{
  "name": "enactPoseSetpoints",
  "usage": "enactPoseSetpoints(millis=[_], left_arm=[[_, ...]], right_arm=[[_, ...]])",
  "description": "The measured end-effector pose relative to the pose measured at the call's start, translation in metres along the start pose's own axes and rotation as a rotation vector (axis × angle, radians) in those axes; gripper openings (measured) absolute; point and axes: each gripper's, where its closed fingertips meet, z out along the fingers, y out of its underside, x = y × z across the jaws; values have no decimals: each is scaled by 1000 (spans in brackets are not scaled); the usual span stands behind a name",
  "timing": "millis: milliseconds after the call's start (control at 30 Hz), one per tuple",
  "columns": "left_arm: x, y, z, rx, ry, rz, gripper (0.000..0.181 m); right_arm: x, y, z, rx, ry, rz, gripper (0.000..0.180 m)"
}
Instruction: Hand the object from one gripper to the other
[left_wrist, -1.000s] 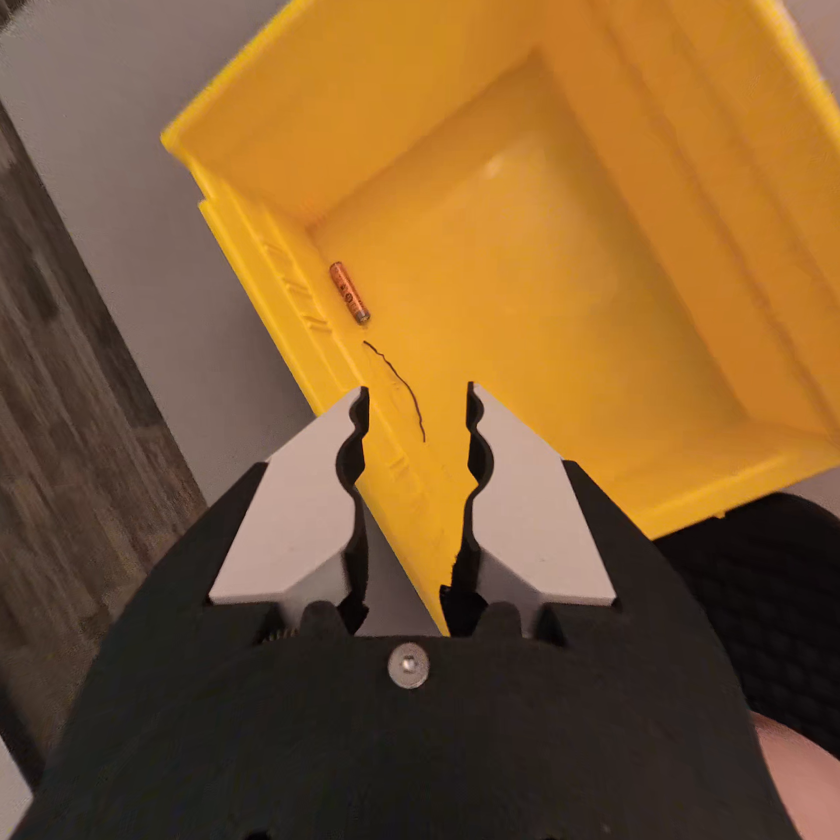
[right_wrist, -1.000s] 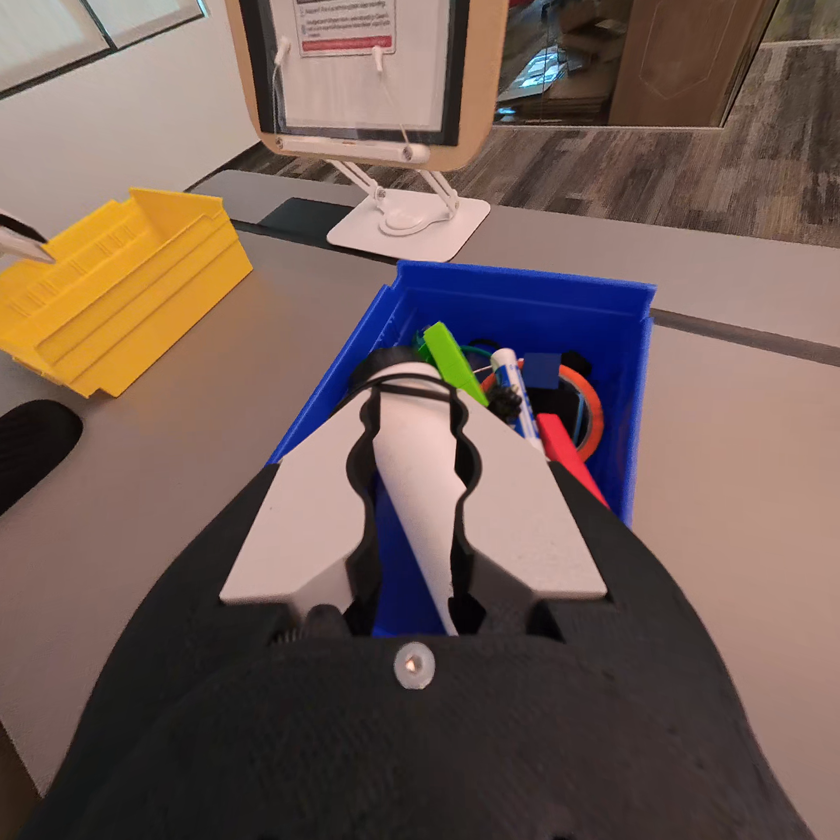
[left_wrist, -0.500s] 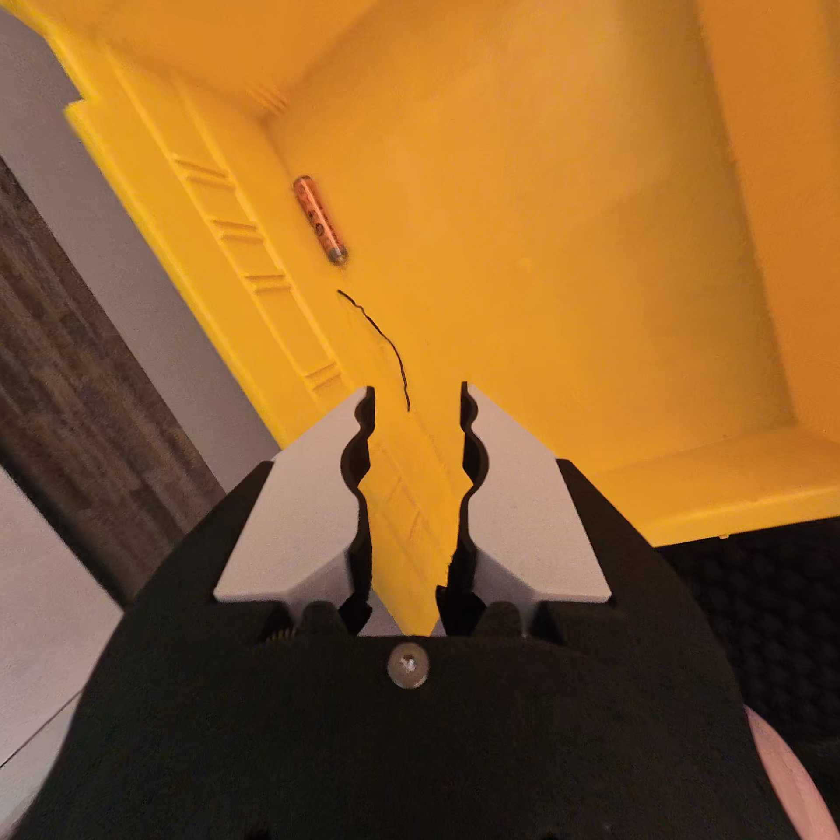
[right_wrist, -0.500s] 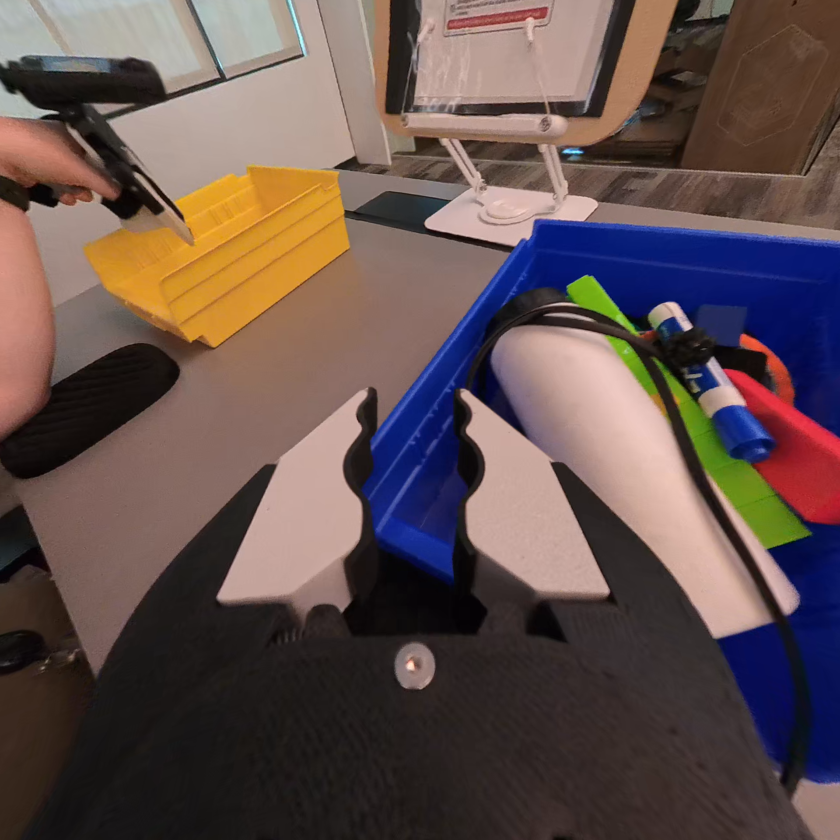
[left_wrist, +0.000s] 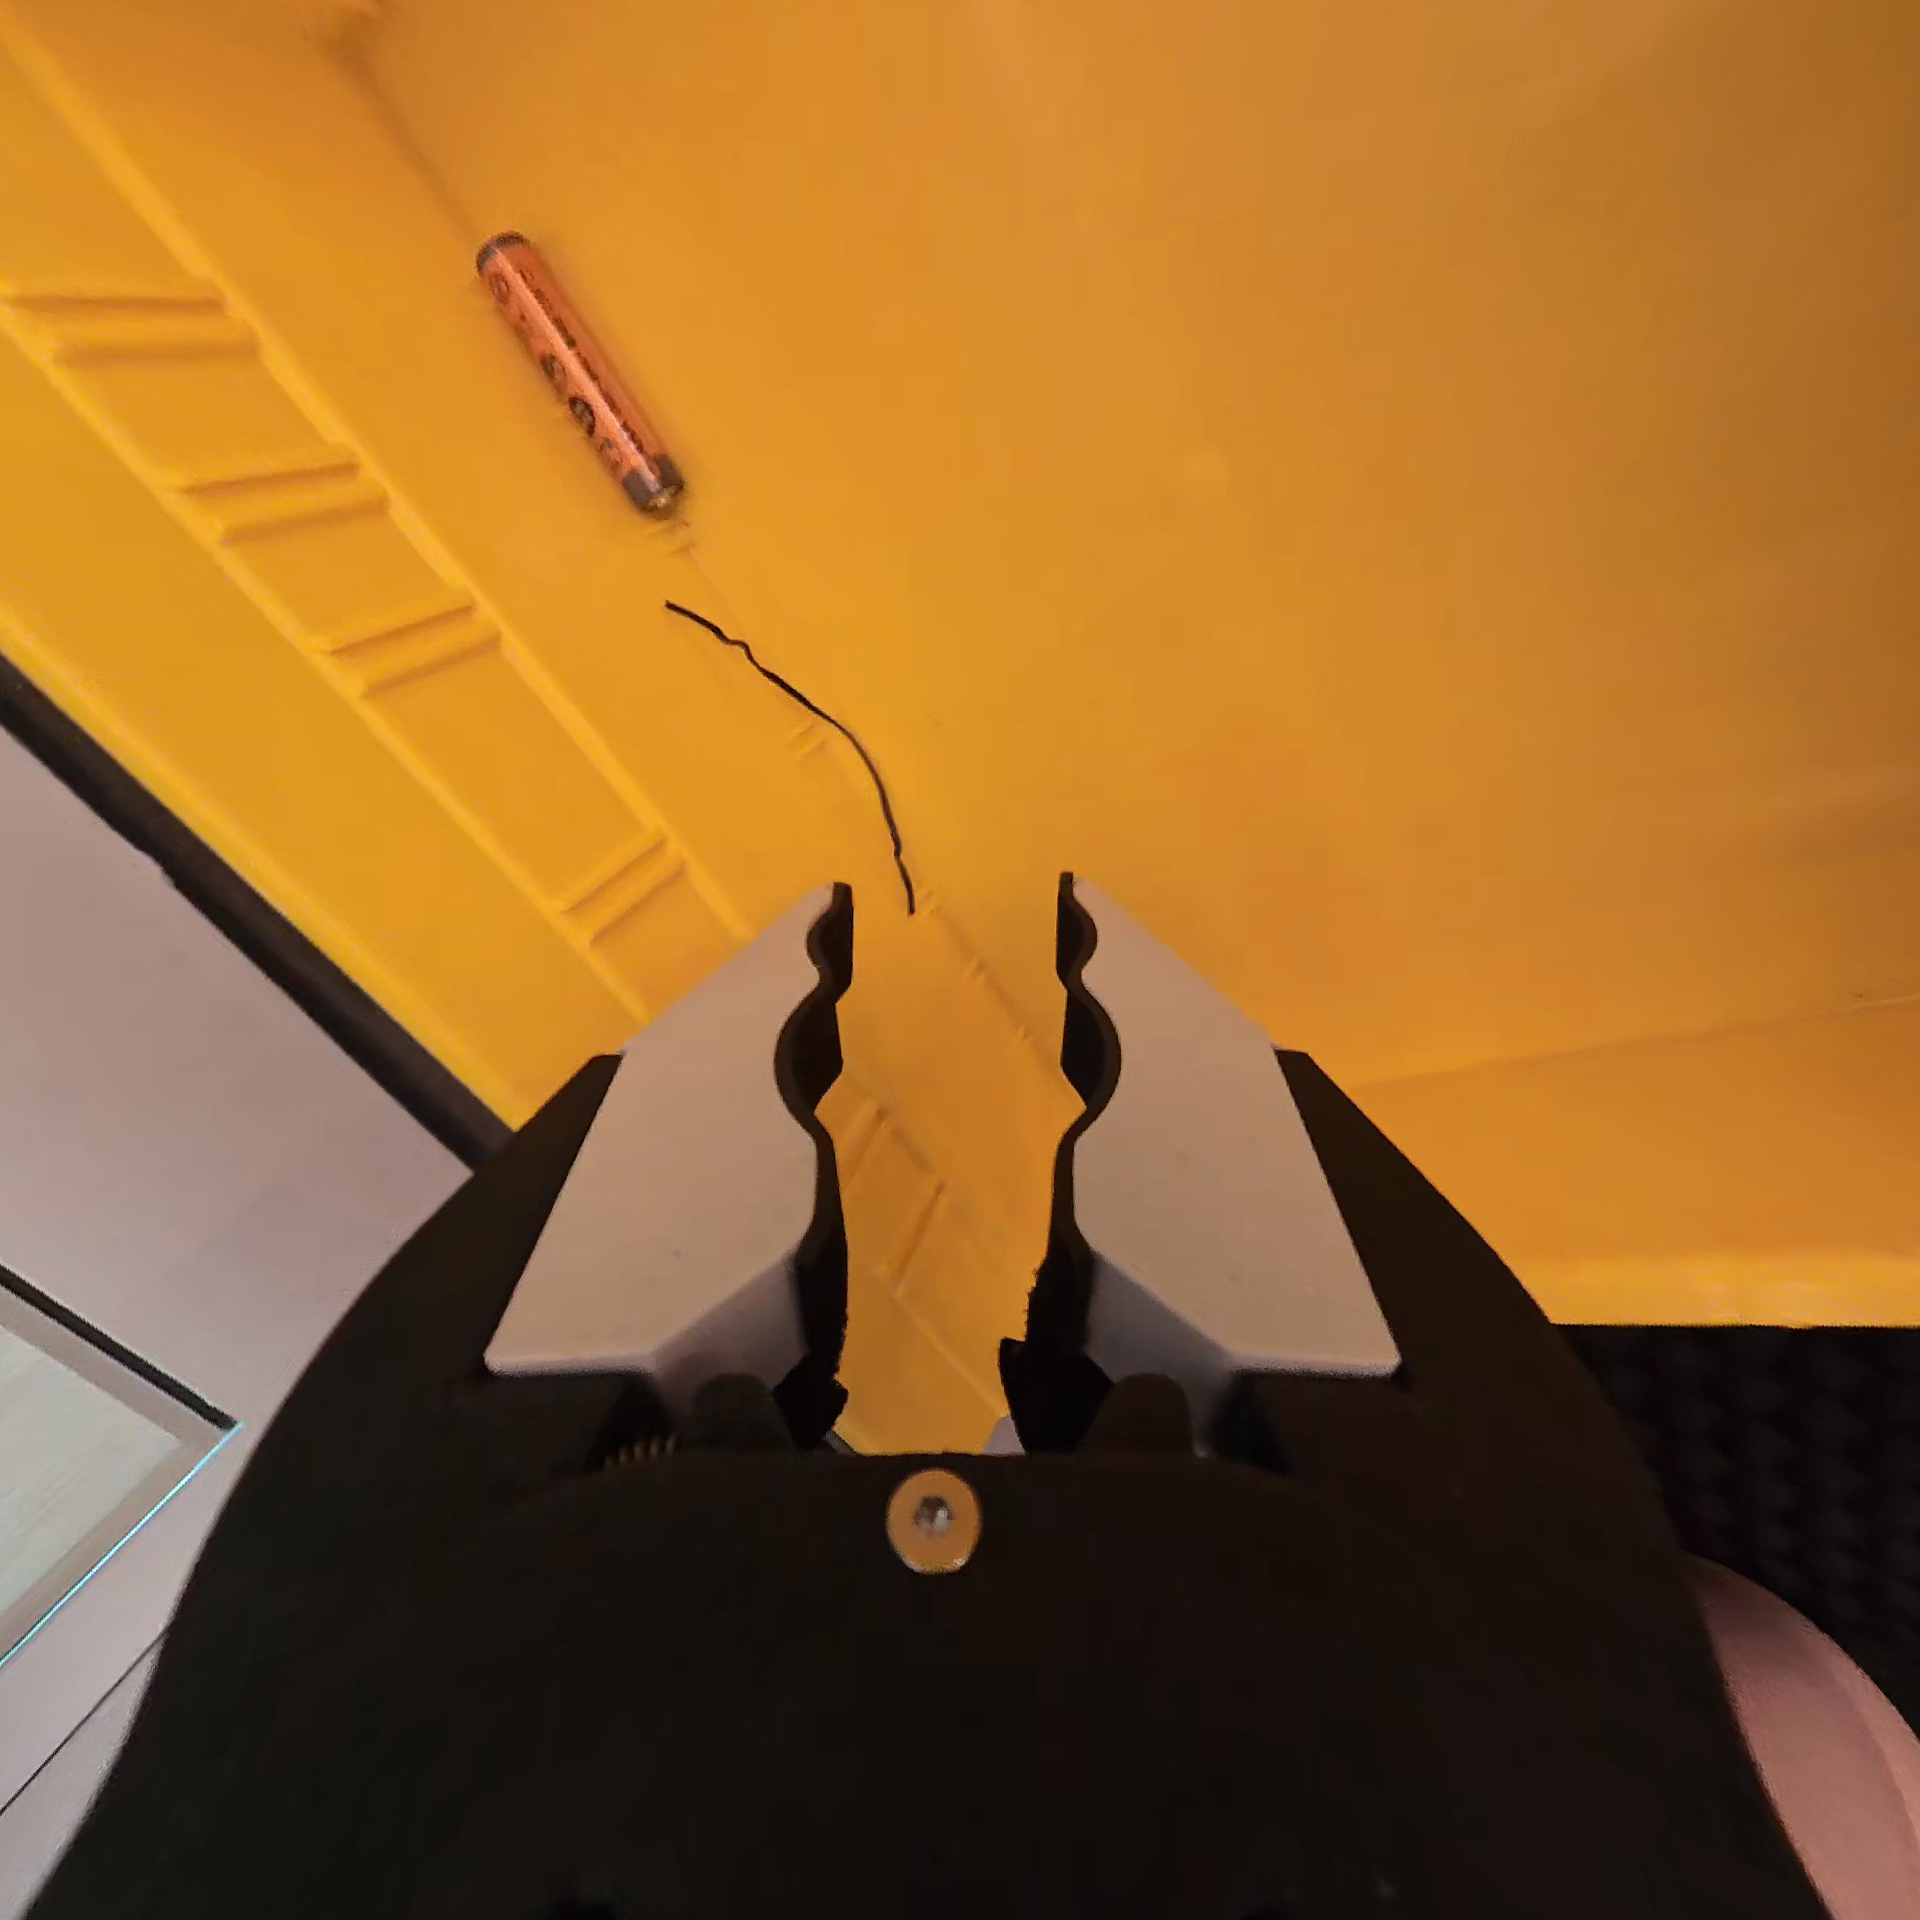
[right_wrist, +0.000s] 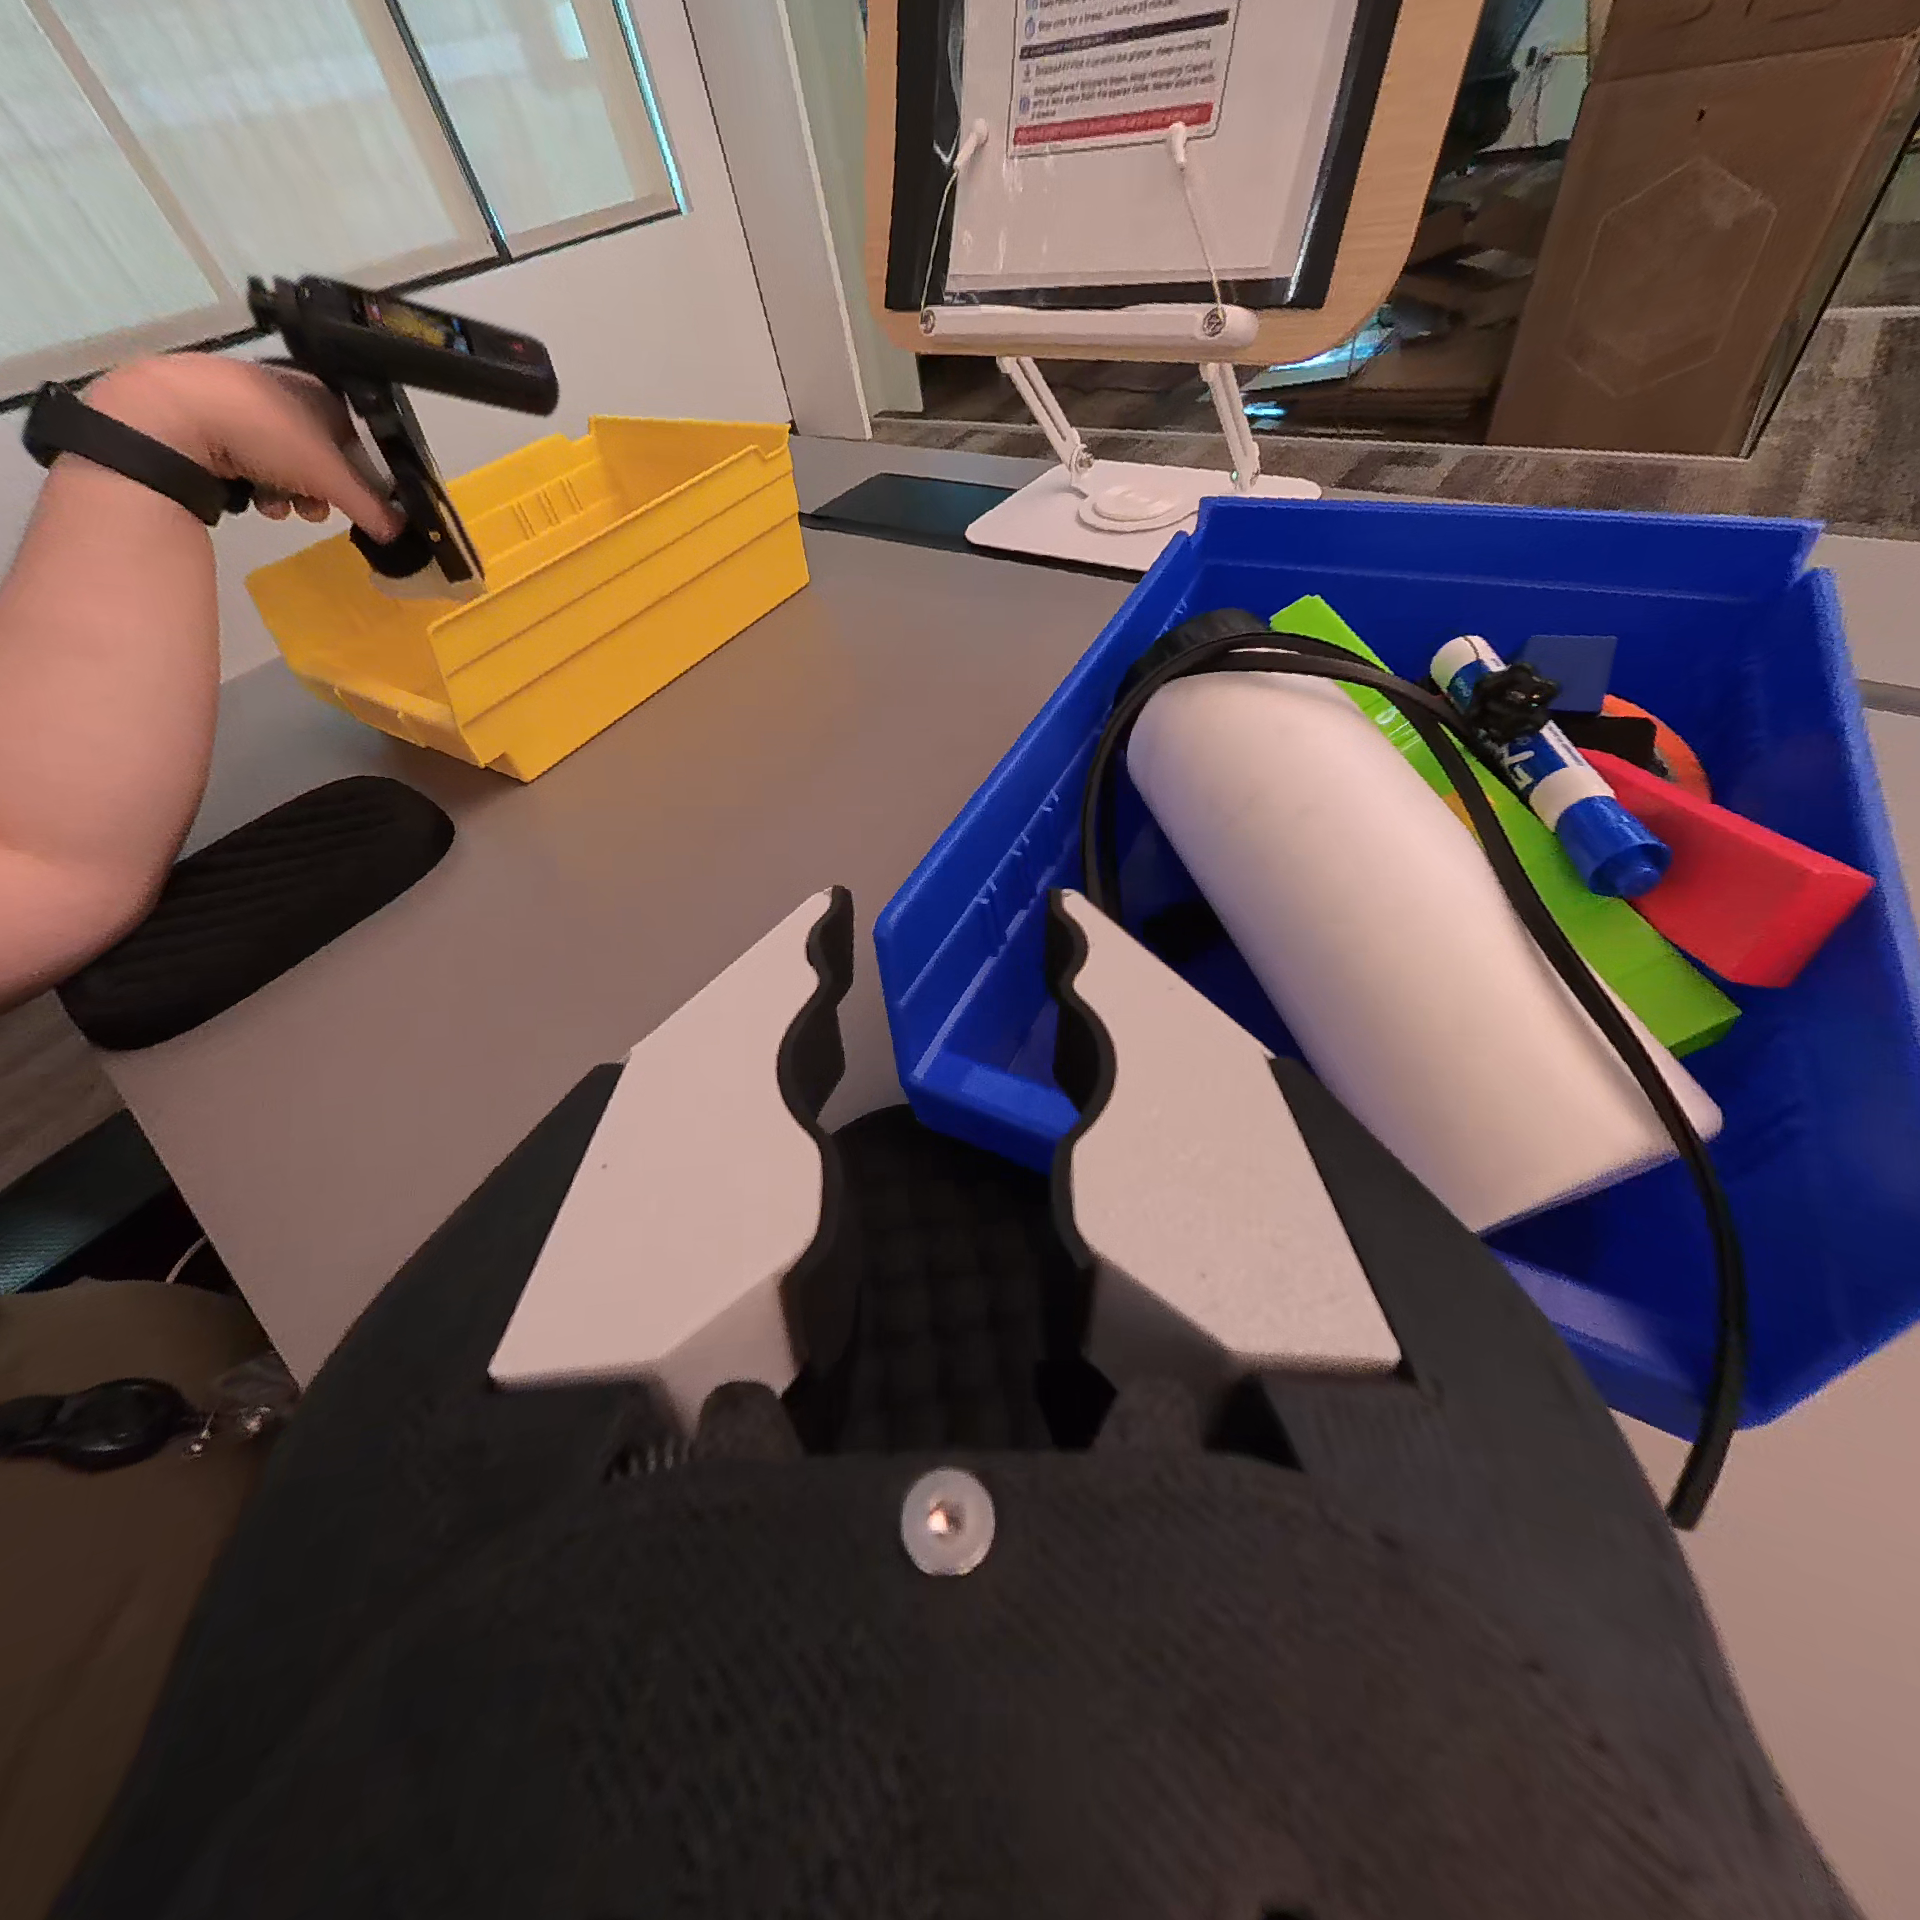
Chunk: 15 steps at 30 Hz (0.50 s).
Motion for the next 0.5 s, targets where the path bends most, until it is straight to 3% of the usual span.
enactPoseSetpoints(millis=[500], left_arm=[[2, 11, 21, -90, 25, -3, 36]], right_arm=[[-3, 3, 4, 2, -17, 13, 38]])
